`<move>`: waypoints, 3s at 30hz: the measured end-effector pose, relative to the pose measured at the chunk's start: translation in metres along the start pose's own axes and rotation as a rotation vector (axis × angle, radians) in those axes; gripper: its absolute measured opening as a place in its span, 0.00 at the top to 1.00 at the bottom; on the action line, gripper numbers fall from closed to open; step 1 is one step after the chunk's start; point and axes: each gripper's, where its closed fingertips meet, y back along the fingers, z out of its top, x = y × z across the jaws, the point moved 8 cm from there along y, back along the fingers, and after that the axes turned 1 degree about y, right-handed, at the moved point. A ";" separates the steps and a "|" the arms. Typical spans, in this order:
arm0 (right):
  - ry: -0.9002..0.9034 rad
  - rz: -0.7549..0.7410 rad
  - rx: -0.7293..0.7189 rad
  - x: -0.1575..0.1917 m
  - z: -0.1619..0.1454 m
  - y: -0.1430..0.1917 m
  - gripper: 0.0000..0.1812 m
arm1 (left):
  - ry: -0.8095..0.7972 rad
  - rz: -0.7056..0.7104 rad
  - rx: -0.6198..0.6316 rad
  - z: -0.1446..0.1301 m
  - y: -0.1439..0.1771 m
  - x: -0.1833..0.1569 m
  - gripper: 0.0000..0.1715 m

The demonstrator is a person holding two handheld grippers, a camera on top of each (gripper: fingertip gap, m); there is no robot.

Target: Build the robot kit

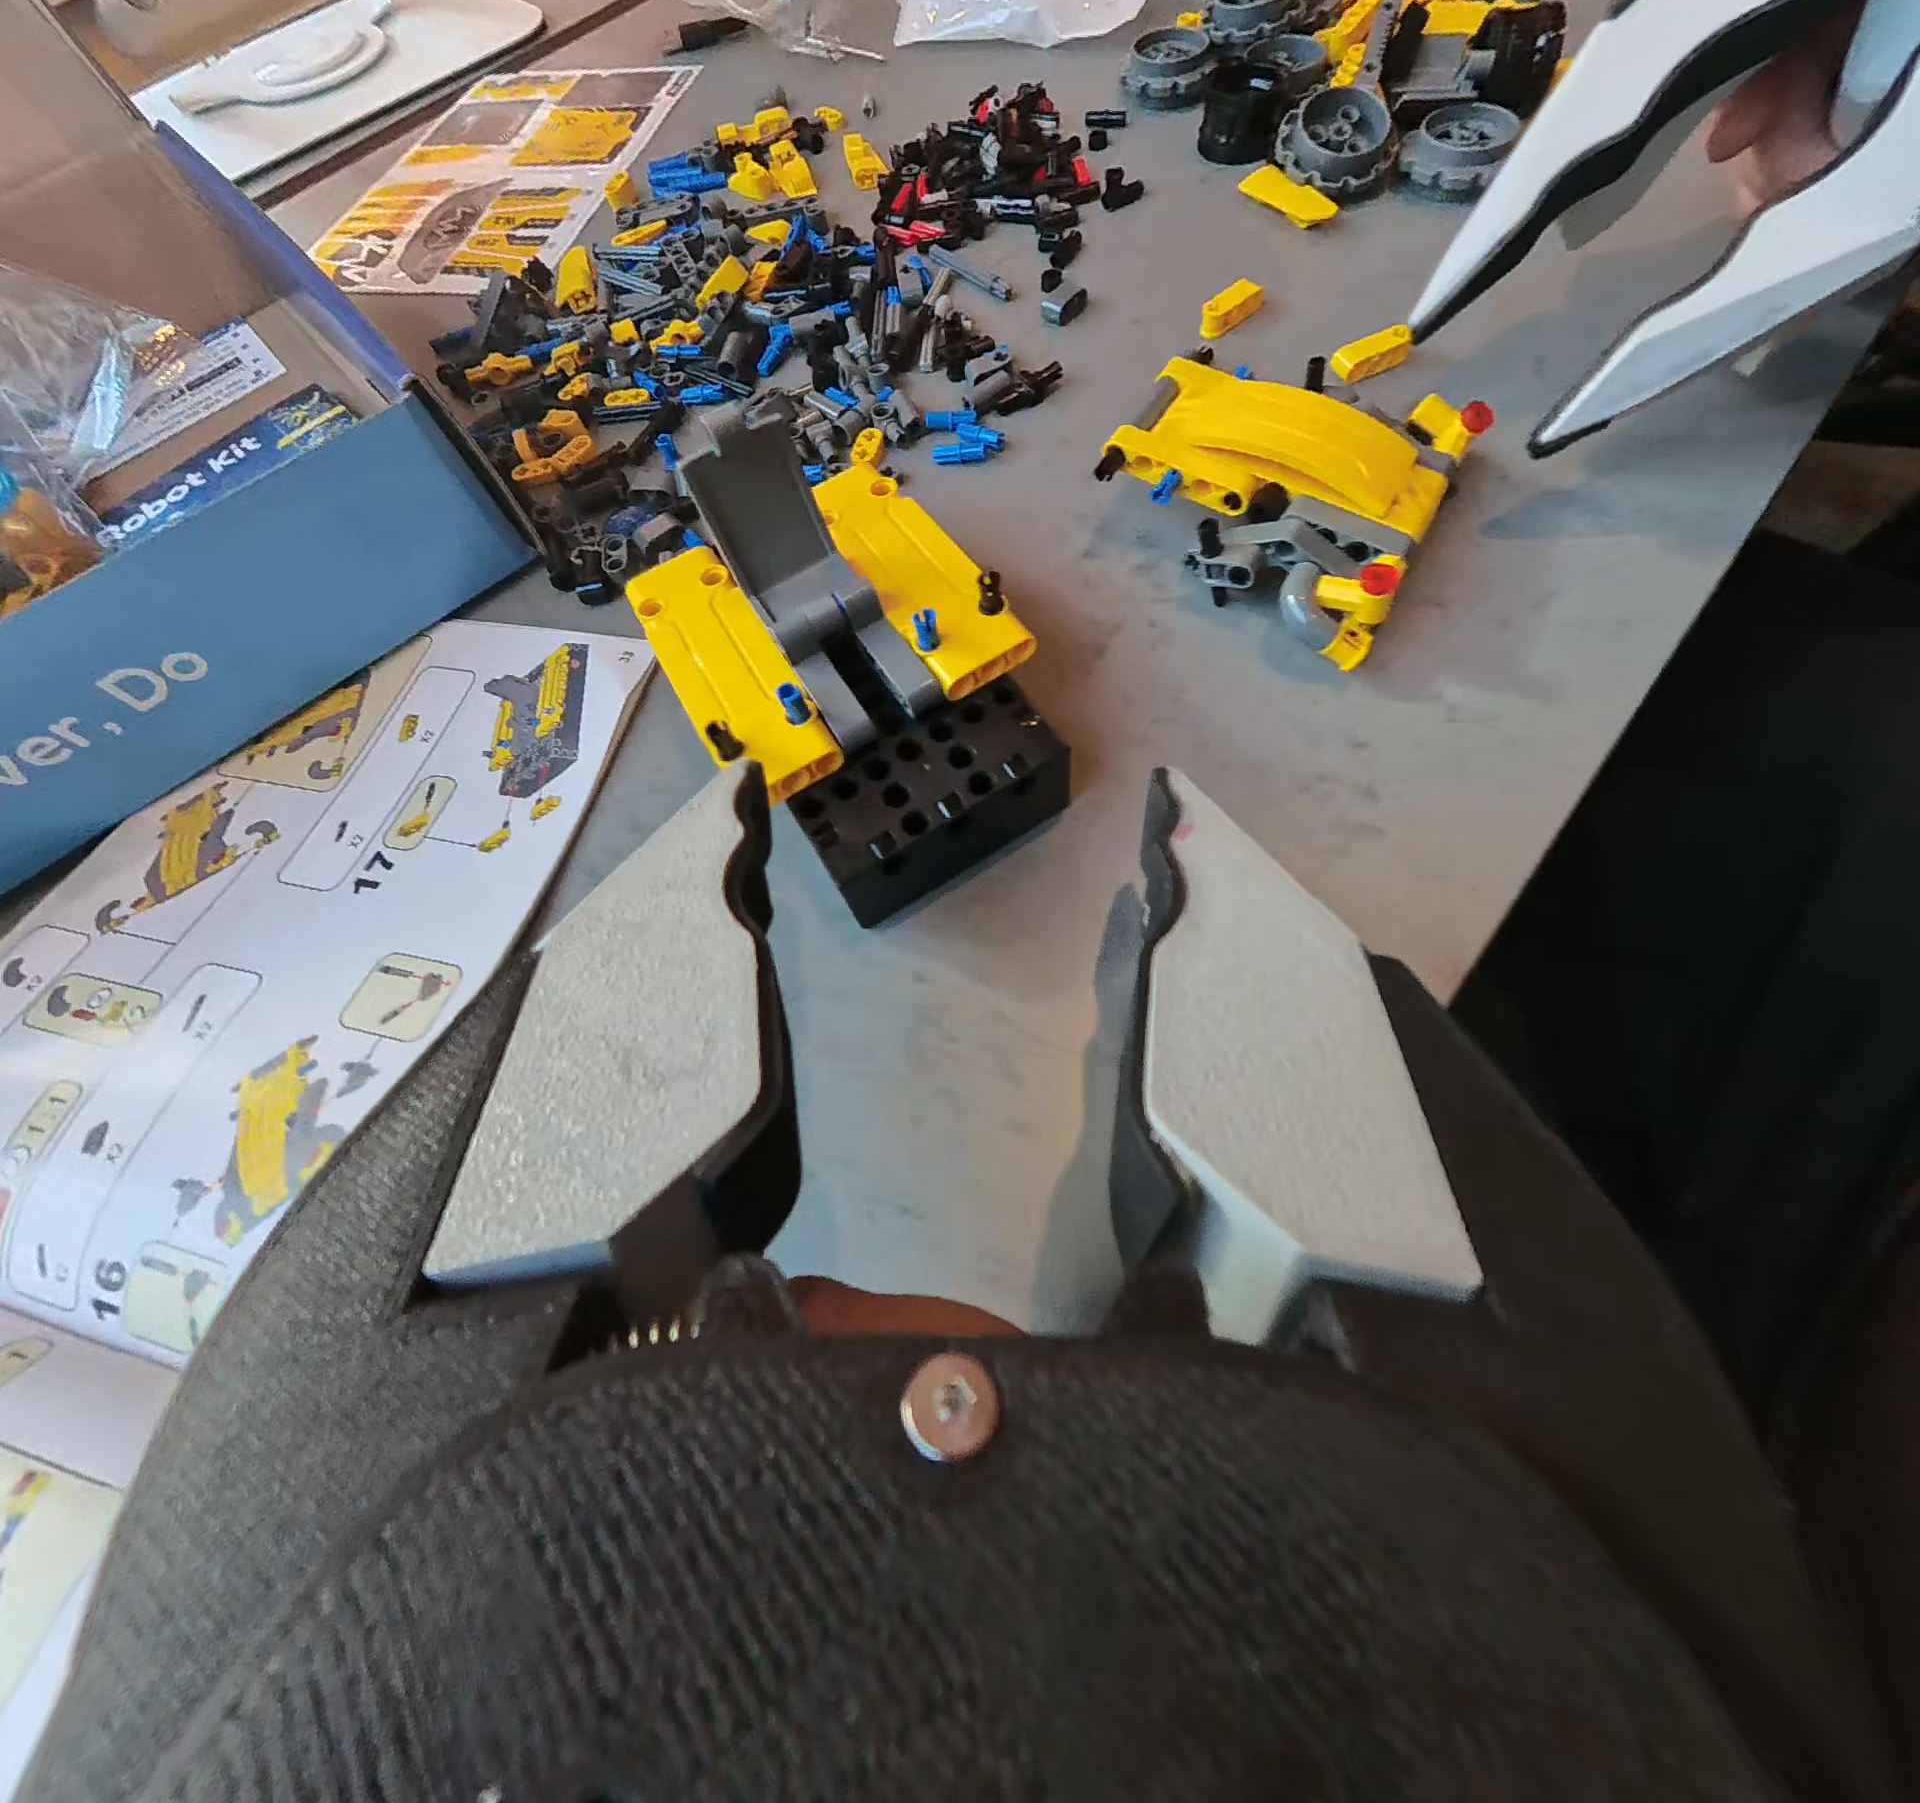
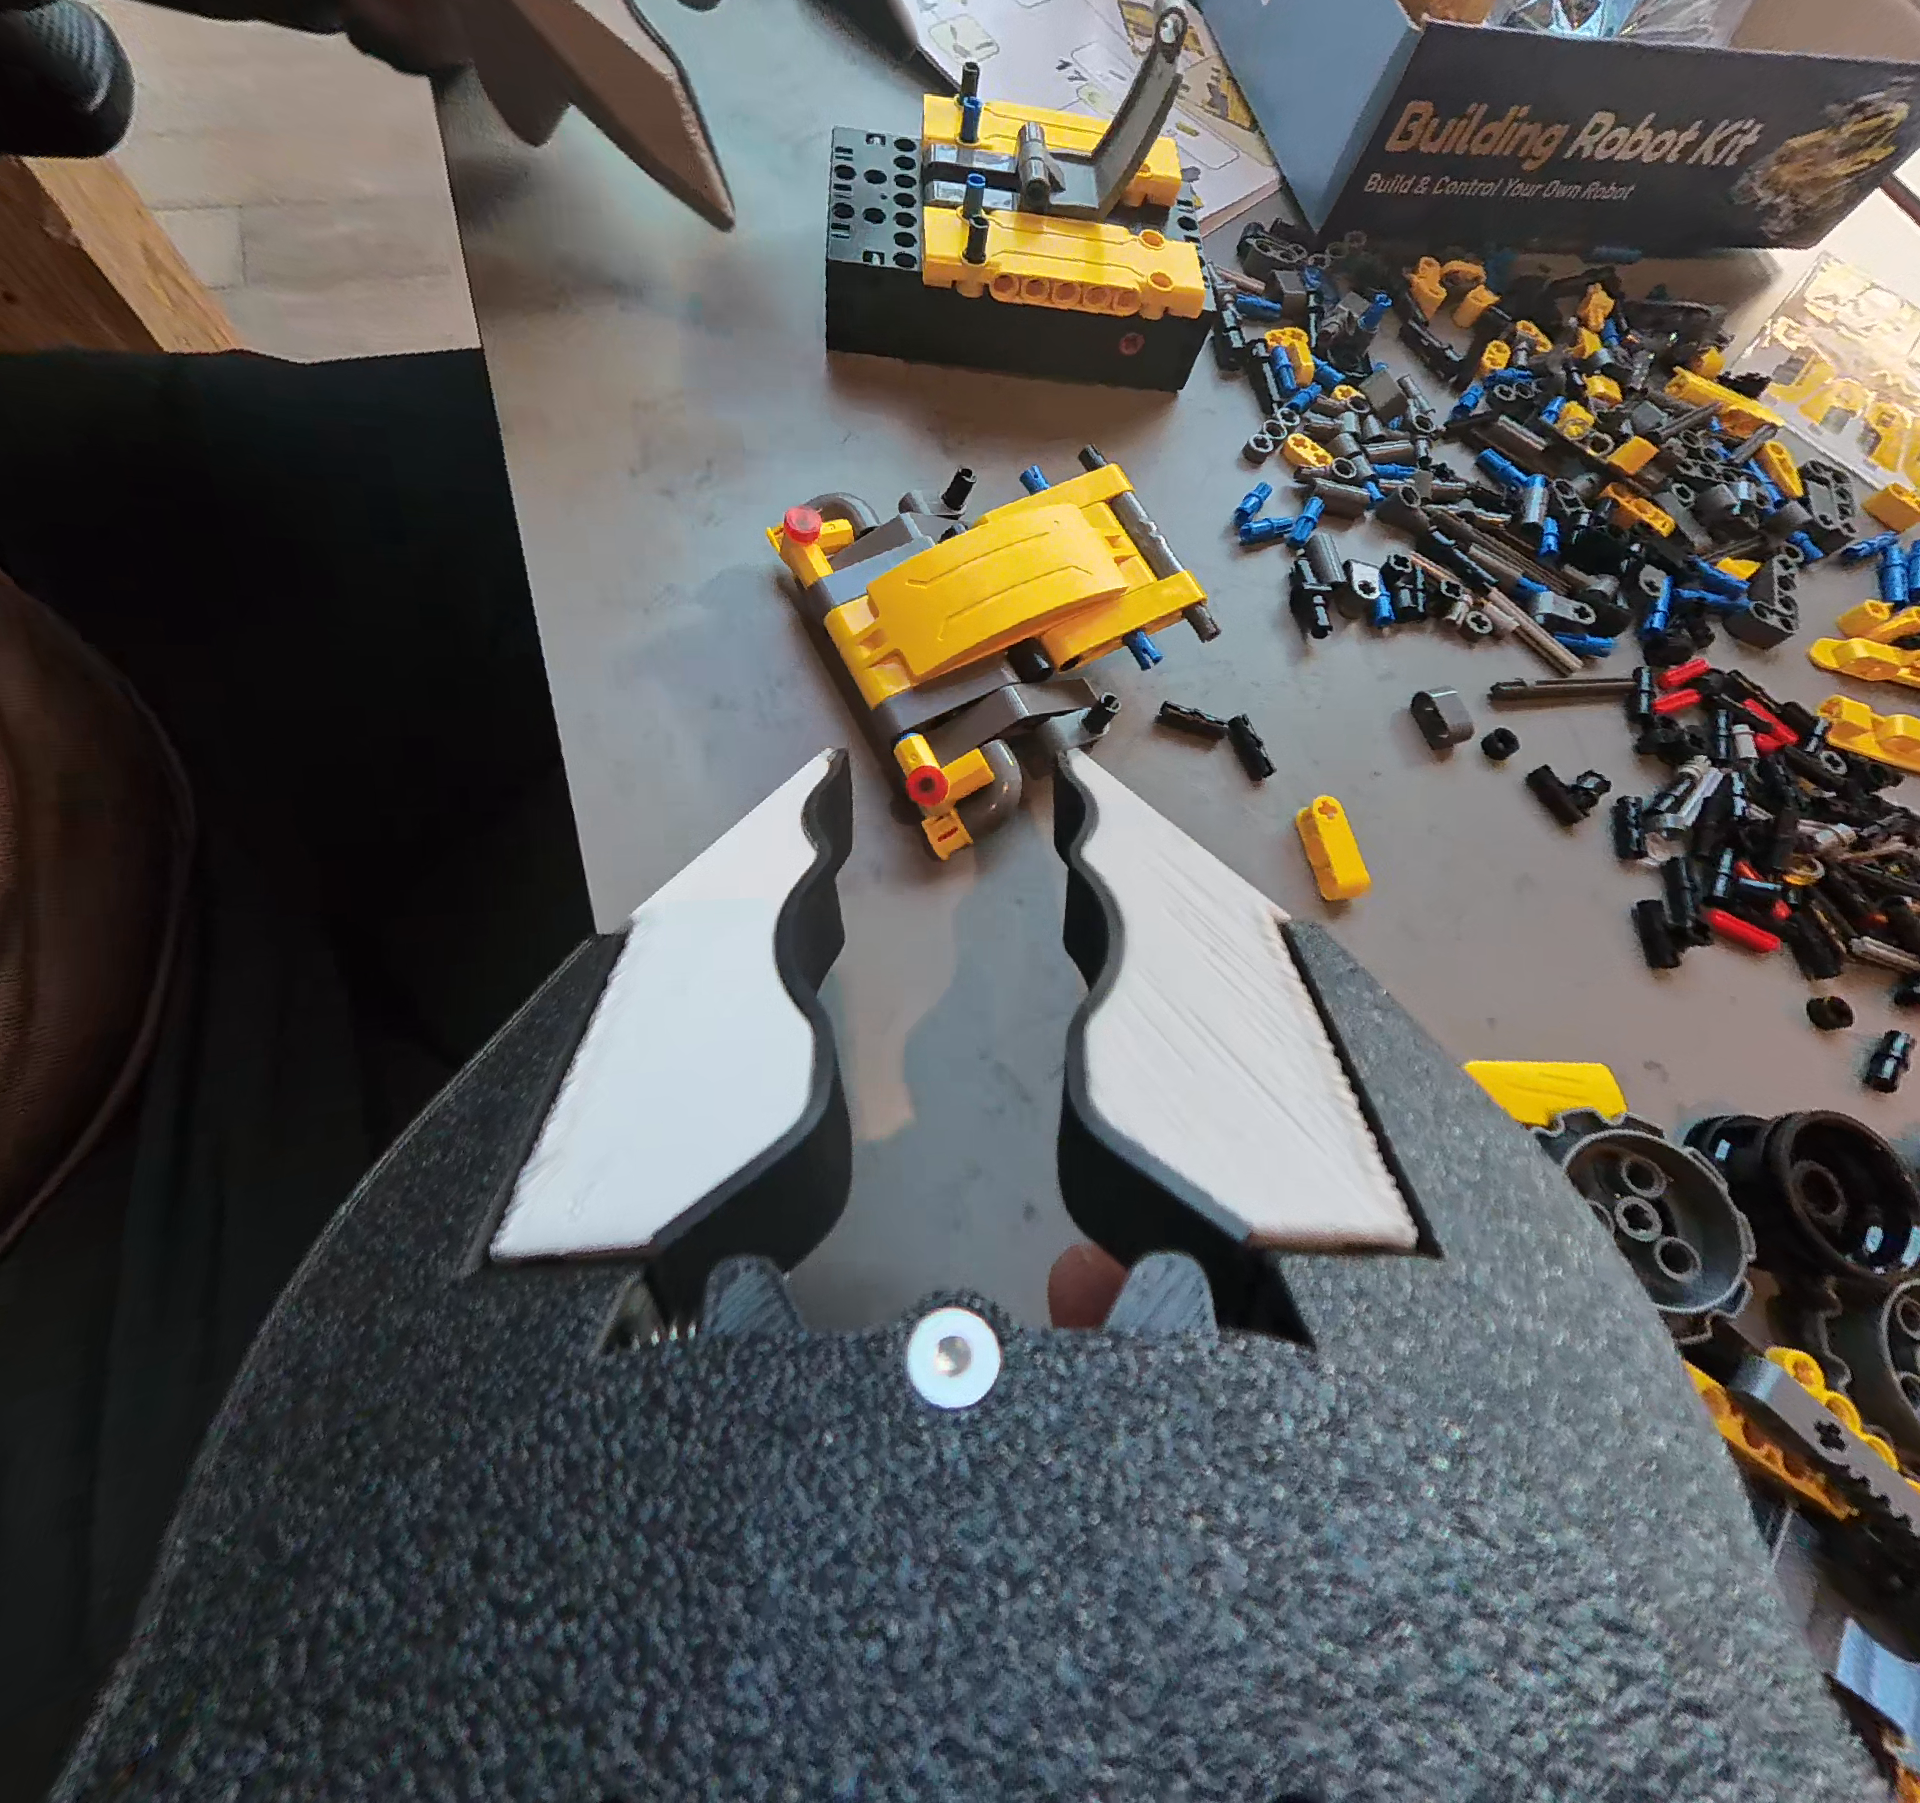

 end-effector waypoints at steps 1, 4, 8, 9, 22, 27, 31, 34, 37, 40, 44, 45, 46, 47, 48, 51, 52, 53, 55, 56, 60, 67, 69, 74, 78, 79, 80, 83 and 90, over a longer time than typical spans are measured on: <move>0.000 0.001 0.002 0.000 0.000 0.000 0.81 | -0.009 0.009 0.011 0.000 -0.001 0.004 0.59; -0.010 0.005 -0.006 -0.001 0.000 0.000 0.81 | -0.037 0.031 0.046 0.000 -0.005 0.015 0.56; -0.025 0.012 -0.018 -0.003 0.001 0.001 0.81 | -0.056 -0.025 0.132 -0.009 -0.011 0.022 0.56; -0.026 0.013 -0.020 -0.003 0.001 0.000 0.81 | -0.054 -0.045 0.141 -0.010 -0.013 0.023 0.56; -0.047 0.007 -0.065 -0.009 0.005 0.001 0.84 | -0.096 -0.421 0.093 -0.014 0.005 0.002 0.59; -0.046 -0.042 -0.120 -0.013 0.008 0.005 0.86 | -0.318 -0.422 -0.217 -0.009 0.035 0.001 0.71; -0.064 -0.083 -0.161 -0.019 0.009 0.008 0.85 | -0.289 -0.372 -0.342 -0.007 0.045 0.017 0.71; -0.073 -0.130 -0.203 -0.024 0.012 0.010 0.85 | -0.158 -0.371 -0.444 -0.004 0.053 0.033 0.77; -0.066 -0.156 -0.214 -0.025 0.014 0.008 0.84 | -0.069 -0.368 -0.437 -0.002 0.051 0.042 0.75; -0.049 -0.083 -0.141 -0.021 0.014 -0.002 0.81 | -0.111 -0.315 -0.369 -0.003 0.044 0.037 0.73; -0.052 -0.054 -0.128 -0.020 0.014 -0.003 0.80 | -0.099 -0.305 -0.275 -0.007 0.040 0.035 0.71; -0.060 -0.041 -0.132 -0.020 0.014 -0.003 0.80 | -0.088 -0.303 -0.253 -0.008 0.040 0.036 0.71; -0.067 -0.029 -0.133 -0.020 0.014 -0.003 0.79 | -0.081 -0.302 -0.227 -0.010 0.039 0.036 0.71; -0.072 -0.019 -0.130 -0.021 0.013 -0.003 0.78 | -0.079 -0.297 -0.205 -0.011 0.039 0.035 0.70; -0.075 -0.013 -0.126 -0.021 0.013 -0.004 0.77 | -0.082 -0.284 -0.188 -0.013 0.039 0.034 0.70; -0.050 0.002 -0.112 -0.018 0.013 -0.005 0.75 | -0.099 -0.228 -0.162 -0.015 0.040 0.029 0.69; -0.038 0.005 -0.108 -0.016 0.013 -0.006 0.75 | -0.098 -0.216 -0.146 -0.017 0.041 0.027 0.70; -0.029 0.007 -0.102 -0.015 0.013 -0.007 0.75 | -0.096 -0.212 -0.123 -0.019 0.042 0.025 0.70; -0.016 0.009 -0.096 -0.014 0.014 -0.008 0.75 | -0.099 -0.205 -0.089 -0.023 0.044 0.020 0.70; -0.010 0.006 -0.100 -0.013 0.014 -0.008 0.75 | -0.108 -0.191 -0.080 -0.025 0.044 0.018 0.70; -0.012 0.010 -0.108 -0.013 0.015 -0.009 0.75 | -0.151 -0.218 -0.038 -0.037 0.044 0.005 0.73; -0.006 0.014 -0.104 -0.012 0.018 -0.013 0.75 | -0.103 -0.233 -0.127 -0.034 0.052 0.009 0.81; -0.004 0.017 -0.097 -0.011 0.019 -0.015 0.75 | -0.102 -0.234 -0.107 -0.035 0.050 0.009 0.79; -0.015 0.040 -0.094 -0.013 0.019 -0.017 0.75 | -0.113 -0.249 -0.080 -0.036 0.048 0.007 0.79; -0.008 0.057 -0.094 -0.014 0.021 -0.020 0.75 | -0.077 -0.269 -0.071 -0.035 0.047 0.010 0.79; -0.005 0.060 -0.092 -0.014 0.021 -0.021 0.75 | -0.071 -0.272 -0.064 -0.036 0.046 0.010 0.79; 0.000 0.063 -0.090 -0.014 0.021 -0.022 0.75 | -0.070 -0.278 -0.052 -0.036 0.045 0.010 0.79; 0.008 0.074 -0.090 -0.014 0.022 -0.024 0.75 | -0.068 -0.297 -0.040 -0.036 0.044 0.009 0.80; 0.001 0.084 -0.106 -0.015 0.023 -0.023 0.75 | -0.052 -0.311 -0.020 -0.036 0.042 0.010 0.83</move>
